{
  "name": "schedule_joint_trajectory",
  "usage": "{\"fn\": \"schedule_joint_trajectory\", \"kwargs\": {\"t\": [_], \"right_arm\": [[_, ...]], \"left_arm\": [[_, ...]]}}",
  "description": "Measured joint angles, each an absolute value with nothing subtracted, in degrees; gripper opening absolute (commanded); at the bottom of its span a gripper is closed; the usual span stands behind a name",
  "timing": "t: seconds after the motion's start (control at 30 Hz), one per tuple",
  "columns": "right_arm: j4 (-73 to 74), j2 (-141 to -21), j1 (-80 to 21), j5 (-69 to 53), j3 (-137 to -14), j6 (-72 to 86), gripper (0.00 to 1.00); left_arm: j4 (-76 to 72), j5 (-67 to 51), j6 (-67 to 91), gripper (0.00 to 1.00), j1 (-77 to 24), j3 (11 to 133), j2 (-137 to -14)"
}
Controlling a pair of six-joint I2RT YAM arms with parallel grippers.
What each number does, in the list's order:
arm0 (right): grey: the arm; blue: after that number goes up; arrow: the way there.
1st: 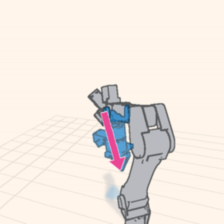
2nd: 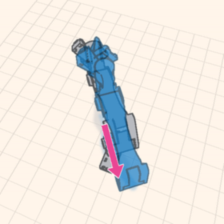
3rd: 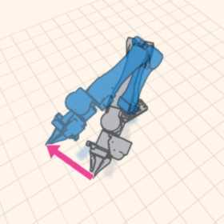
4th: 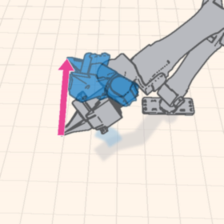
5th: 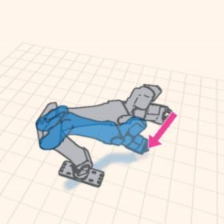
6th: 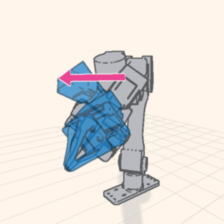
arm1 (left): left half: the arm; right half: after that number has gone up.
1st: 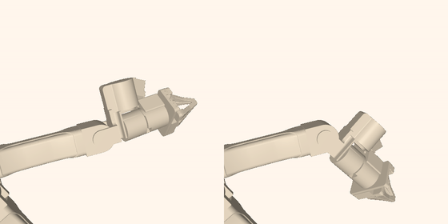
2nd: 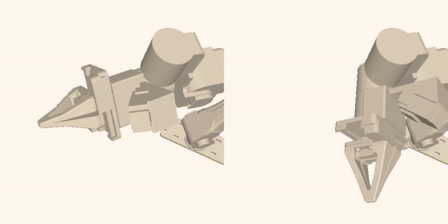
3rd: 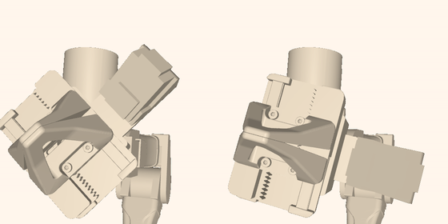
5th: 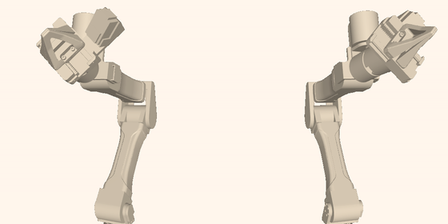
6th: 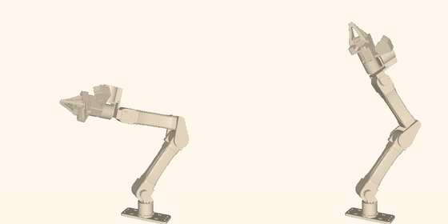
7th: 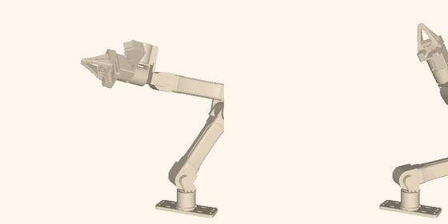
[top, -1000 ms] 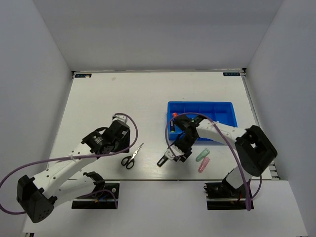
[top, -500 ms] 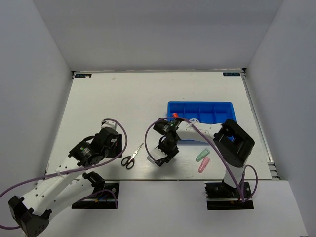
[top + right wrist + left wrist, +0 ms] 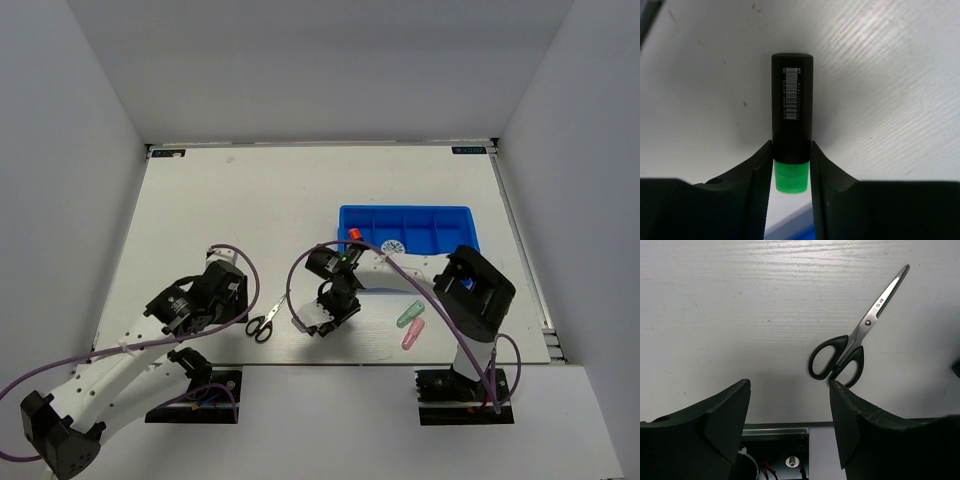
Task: Sort the stationery into containers
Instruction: Grab a piece of stationery with the right arm, then place the stationery into the container
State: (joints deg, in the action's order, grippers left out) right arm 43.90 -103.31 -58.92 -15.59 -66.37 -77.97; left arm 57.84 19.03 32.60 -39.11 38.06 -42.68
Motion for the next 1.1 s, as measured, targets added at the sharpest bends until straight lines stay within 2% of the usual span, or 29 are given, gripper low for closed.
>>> {"fn": "schedule_joint_trajectory", "kwargs": {"t": [0.17, 0.3, 0.33, 0.43, 0.53, 0.67, 0.8, 0.93, 1.1], "right_arm": [[44.0, -96.8, -59.4, -17.3, -66.7, -67.3, 0.00], [43.1, -88.7, -59.4, -18.3, -71.4, -56.8, 0.00], [42.8, -87.4, -59.4, -18.2, -72.7, -54.5, 0.00], [39.9, -84.3, -59.4, -13.3, -75.4, -46.9, 0.00], [35.7, -83.3, -59.1, -0.9, -75.6, -40.3, 0.00], [32.2, -86.2, -55.6, 13.8, -75.6, -33.0, 0.00], [31.4, -91.0, -50.8, 23.1, -76.1, -25.7, 0.00], [35.1, -96.9, -46.4, 26.6, -81.8, -14.8, 0.00], [38.5, -98.7, -43.3, 23.5, -84.8, -0.9, 0.00]], "left_arm": [[57.4, 17.6, 32.4, 0.73, -39.1, 38.0, -45.2], [56.4, 15.7, 31.6, 0.53, -39.1, 38.0, -48.5], [56.2, 15.4, 31.5, 0.52, -39.1, 38.0, -49.6], [55.5, 14.6, 30.4, 0.51, -39.1, 38.1, -53.3], [55.2, 14.0, 29.8, 0.51, -39.1, 38.3, -56.9], [55.0, 13.0, 29.5, 0.49, -38.8, 38.3, -59.1], [54.7, 12.6, 29.7, 0.49, -38.7, 38.3, -59.0], [54.5, 12.5, 30.1, 0.49, -38.7, 38.3, -58.1], [54.3, 12.6, 31.0, 0.49, -38.7, 37.8, -57.0]]}}
